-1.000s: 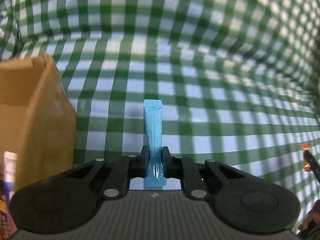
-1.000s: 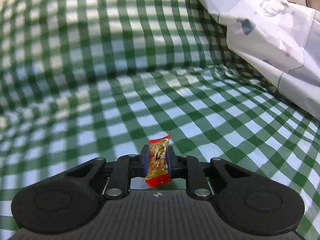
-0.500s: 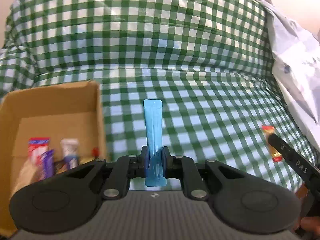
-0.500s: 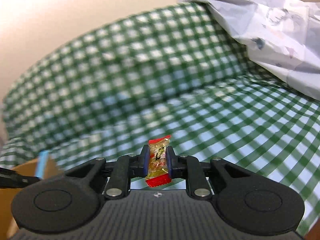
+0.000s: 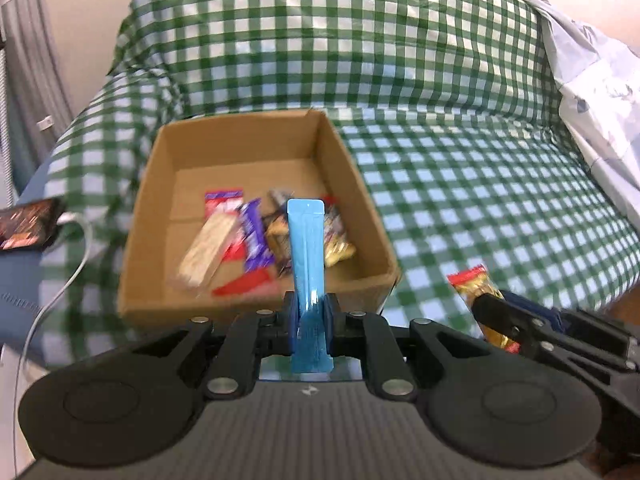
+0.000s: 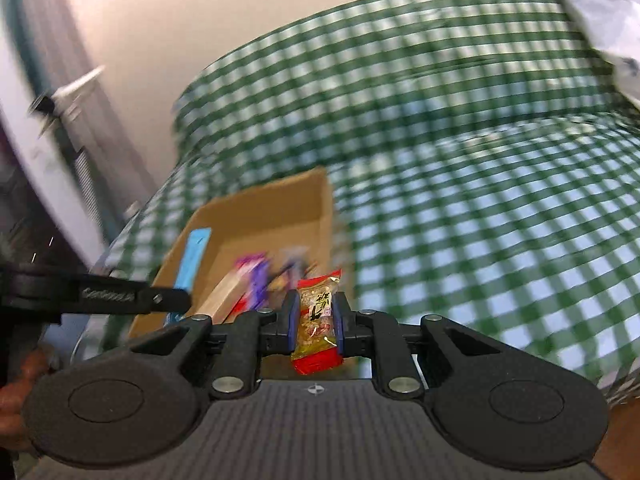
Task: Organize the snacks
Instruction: 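Carry the blue packet and orange candy over the box with both tools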
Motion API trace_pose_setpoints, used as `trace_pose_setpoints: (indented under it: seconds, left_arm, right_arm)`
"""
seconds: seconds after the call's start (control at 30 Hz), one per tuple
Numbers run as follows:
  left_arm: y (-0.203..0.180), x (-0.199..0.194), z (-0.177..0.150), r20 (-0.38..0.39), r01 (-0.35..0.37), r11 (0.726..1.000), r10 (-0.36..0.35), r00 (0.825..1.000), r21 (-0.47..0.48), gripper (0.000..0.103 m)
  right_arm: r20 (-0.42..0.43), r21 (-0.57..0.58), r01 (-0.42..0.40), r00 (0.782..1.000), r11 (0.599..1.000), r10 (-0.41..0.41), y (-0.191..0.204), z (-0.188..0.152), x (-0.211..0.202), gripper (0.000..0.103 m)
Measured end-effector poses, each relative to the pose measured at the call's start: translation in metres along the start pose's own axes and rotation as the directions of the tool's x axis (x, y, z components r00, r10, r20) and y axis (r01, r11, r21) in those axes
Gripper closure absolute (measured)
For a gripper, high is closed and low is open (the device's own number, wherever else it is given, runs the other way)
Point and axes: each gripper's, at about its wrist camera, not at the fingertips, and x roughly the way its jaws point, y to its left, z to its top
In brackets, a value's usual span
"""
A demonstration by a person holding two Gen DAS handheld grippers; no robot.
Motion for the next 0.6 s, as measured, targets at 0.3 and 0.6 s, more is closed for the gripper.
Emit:
trace_pose_setpoints:
  seconds: [0.3, 0.6]
  left_arm:
    - [0.021, -0.042, -0.067, 0.041, -0.010, 0.999, 0.008, 0.999, 0.042, 0.089]
    - [0.025, -0.051, -0.066, 0.079, 0.015, 1.000, -0.016, 0.997, 0.003, 0.089]
  right_arm:
    - [-0.016, -0.153, 0.007, 1.000, 0.988, -0.010, 0.053, -0.029, -0.021, 0.085]
    - [0.002, -0.212, 0.023, 1.000, 0.977, -0.024, 0.069, -0.032, -0.034, 0.085]
